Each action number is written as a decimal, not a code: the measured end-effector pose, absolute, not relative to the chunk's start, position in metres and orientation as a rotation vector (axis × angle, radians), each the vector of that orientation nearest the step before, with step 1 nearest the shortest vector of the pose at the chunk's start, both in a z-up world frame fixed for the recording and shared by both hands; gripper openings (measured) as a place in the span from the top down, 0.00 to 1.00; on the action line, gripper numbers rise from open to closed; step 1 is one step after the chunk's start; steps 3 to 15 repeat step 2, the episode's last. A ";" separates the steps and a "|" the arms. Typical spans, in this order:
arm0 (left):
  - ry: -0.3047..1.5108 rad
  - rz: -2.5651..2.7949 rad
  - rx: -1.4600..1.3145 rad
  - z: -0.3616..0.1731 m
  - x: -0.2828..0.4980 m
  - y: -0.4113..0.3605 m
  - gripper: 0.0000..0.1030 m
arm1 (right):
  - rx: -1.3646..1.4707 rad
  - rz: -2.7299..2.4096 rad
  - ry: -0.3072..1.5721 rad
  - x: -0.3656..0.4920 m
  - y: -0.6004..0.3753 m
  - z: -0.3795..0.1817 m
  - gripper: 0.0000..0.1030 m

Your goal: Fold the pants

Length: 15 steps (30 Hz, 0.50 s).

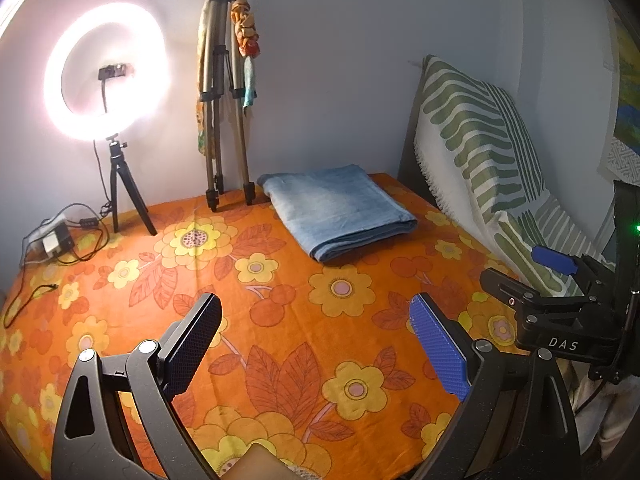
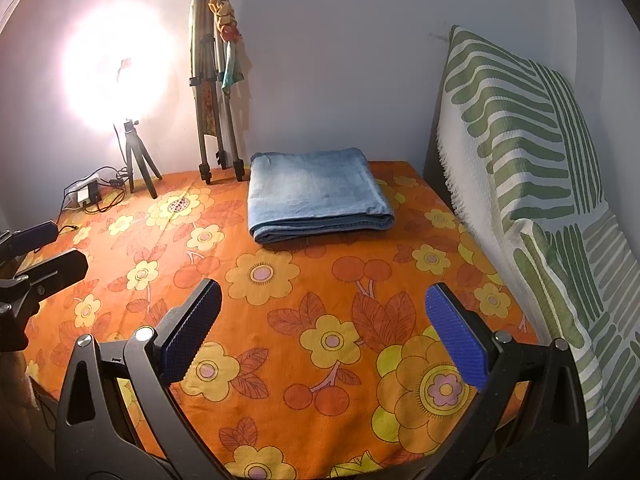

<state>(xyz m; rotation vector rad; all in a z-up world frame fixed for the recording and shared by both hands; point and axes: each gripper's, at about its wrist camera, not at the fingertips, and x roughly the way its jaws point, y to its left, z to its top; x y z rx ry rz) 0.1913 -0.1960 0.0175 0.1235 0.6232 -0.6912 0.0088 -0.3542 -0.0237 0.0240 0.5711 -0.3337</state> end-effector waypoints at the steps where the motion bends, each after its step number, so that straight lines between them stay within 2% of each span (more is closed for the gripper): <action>1: 0.627 -0.691 0.125 0.017 0.193 -0.195 0.08 | 0.027 -0.333 0.573 0.010 -0.356 -0.024 0.00; 15: 0.629 -0.691 0.126 0.017 0.192 -0.197 0.08 | 0.032 -0.331 0.575 0.009 -0.356 -0.026 0.00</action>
